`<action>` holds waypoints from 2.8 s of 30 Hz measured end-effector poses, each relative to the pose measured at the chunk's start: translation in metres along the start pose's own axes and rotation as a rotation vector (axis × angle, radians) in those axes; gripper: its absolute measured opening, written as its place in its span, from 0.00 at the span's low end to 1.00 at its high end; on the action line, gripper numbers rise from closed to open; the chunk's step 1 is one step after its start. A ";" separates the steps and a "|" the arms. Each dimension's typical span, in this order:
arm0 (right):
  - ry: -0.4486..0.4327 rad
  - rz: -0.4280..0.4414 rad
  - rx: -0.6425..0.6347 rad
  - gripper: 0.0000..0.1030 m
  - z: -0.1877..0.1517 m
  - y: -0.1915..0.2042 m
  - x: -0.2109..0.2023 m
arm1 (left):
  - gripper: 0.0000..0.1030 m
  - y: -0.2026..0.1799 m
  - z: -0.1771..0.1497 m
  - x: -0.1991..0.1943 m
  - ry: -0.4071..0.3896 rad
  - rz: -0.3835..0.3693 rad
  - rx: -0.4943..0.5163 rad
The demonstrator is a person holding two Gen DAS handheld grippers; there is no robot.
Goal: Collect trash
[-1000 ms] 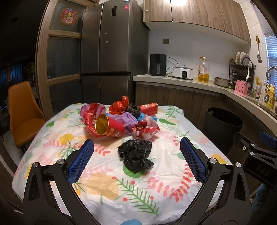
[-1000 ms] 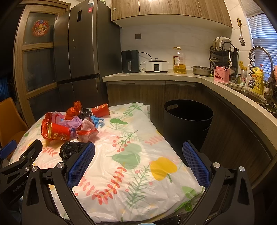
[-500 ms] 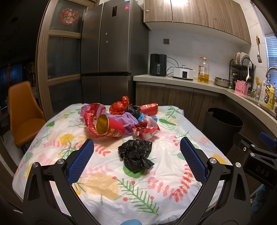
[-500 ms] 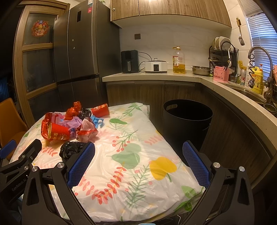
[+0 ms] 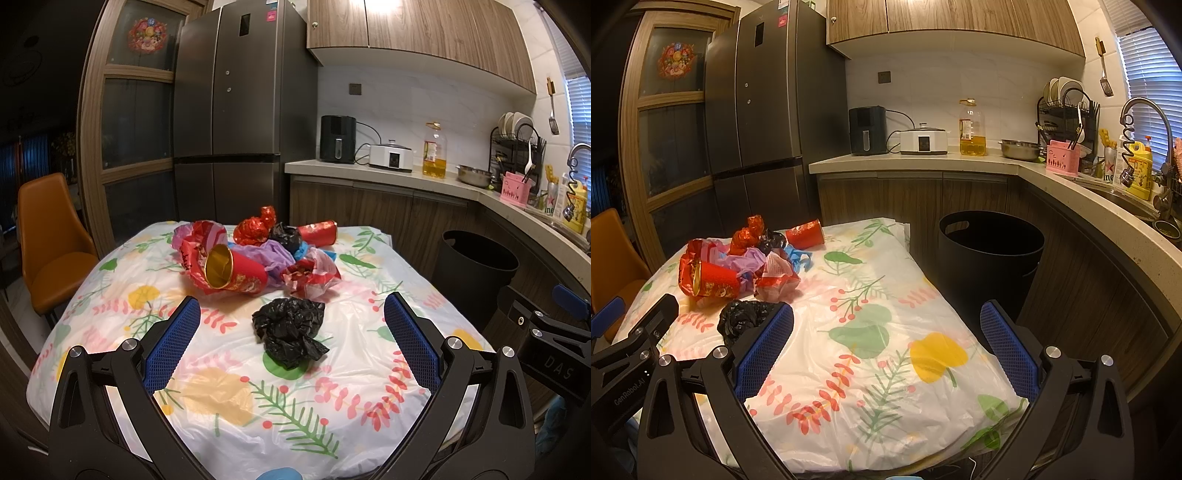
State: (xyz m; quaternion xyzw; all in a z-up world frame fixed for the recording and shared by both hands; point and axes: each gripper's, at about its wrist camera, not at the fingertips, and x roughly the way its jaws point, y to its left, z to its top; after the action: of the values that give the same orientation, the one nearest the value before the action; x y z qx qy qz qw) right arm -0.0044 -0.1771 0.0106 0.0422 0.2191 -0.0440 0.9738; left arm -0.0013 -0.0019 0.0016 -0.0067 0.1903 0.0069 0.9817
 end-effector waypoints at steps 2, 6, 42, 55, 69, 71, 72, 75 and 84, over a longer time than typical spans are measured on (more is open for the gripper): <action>0.000 -0.001 0.000 0.95 0.000 0.000 0.000 | 0.95 0.000 0.000 0.000 0.001 0.001 0.000; -0.001 -0.001 0.000 0.95 0.000 0.000 0.000 | 0.95 0.000 0.001 0.000 0.000 0.000 -0.001; -0.008 0.001 -0.003 0.95 -0.001 0.003 -0.001 | 0.95 0.000 0.003 -0.001 -0.003 0.001 -0.002; -0.007 0.025 0.000 0.95 0.000 0.003 0.002 | 0.95 0.005 0.008 -0.004 -0.013 0.006 -0.025; -0.025 0.080 -0.001 0.95 -0.006 0.010 0.014 | 0.95 0.015 -0.013 0.018 0.004 0.036 -0.036; -0.014 0.087 -0.004 0.95 -0.009 0.011 0.020 | 0.95 0.018 -0.017 0.025 0.010 0.037 -0.046; -0.005 0.088 -0.006 0.95 -0.010 0.011 0.024 | 0.95 0.019 -0.019 0.028 0.013 0.040 -0.050; 0.019 0.106 -0.011 0.95 -0.013 0.012 0.035 | 0.90 0.023 -0.025 0.042 0.033 0.044 -0.054; 0.072 0.165 -0.035 0.95 -0.018 0.017 0.076 | 0.71 0.016 -0.038 0.095 0.080 0.027 -0.035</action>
State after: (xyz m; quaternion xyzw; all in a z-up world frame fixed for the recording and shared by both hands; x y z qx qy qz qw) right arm 0.0584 -0.1633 -0.0374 0.0444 0.2505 0.0419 0.9662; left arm 0.0719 0.0144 -0.0696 -0.0214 0.2294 0.0232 0.9728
